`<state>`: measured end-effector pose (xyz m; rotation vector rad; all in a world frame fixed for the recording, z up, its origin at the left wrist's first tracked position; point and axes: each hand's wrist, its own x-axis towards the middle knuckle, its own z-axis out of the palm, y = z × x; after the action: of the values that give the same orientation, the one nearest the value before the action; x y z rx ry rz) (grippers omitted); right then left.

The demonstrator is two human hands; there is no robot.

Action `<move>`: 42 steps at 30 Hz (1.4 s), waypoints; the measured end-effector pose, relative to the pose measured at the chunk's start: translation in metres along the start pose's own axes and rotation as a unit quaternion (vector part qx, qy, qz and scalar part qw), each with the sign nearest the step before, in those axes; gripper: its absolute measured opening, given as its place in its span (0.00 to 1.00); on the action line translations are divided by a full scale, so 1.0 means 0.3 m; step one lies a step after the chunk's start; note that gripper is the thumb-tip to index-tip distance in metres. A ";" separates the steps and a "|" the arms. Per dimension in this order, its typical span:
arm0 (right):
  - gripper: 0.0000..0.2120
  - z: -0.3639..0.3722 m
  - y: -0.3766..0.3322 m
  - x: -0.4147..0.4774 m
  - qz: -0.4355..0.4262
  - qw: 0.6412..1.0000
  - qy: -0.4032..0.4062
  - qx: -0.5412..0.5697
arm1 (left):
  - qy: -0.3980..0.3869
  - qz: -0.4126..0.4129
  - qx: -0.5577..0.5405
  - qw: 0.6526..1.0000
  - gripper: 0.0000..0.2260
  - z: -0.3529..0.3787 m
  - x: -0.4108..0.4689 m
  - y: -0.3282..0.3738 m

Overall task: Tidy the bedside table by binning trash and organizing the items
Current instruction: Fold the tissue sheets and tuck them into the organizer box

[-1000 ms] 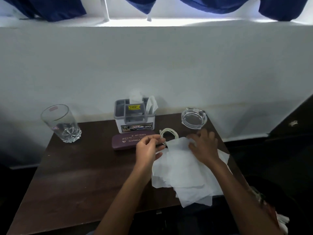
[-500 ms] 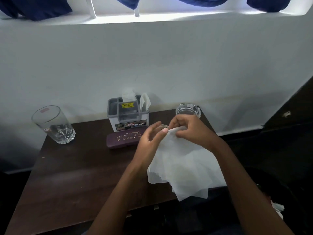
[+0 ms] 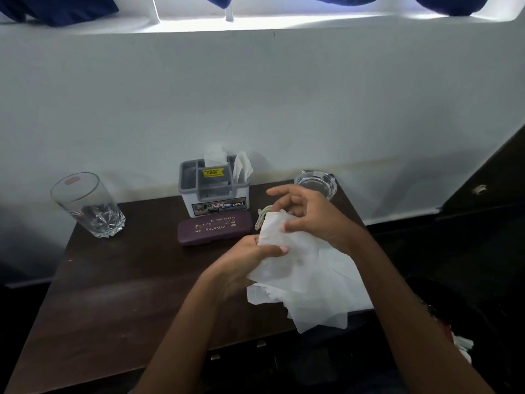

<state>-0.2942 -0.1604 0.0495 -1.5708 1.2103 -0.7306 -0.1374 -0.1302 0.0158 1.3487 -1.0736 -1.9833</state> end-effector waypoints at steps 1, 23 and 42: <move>0.25 -0.013 0.011 0.004 0.006 0.999 0.028 0.018 | 0.003 -0.007 -0.007 1.000 0.07 0.000 0.000 0.002; 0.06 -0.190 0.354 -0.007 0.251 0.897 0.217 -0.291 | 0.143 -0.006 -0.284 0.948 0.06 -0.019 0.002 0.020; 0.10 -0.112 -0.141 -0.060 -0.034 0.983 0.170 0.064 | 0.160 0.019 -0.308 0.938 0.14 -0.009 0.037 -0.002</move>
<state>-0.3149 -0.1539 0.1022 -1.4226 1.3285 -1.1331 -0.1390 -0.1393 0.0091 1.2177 -0.2819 -1.7714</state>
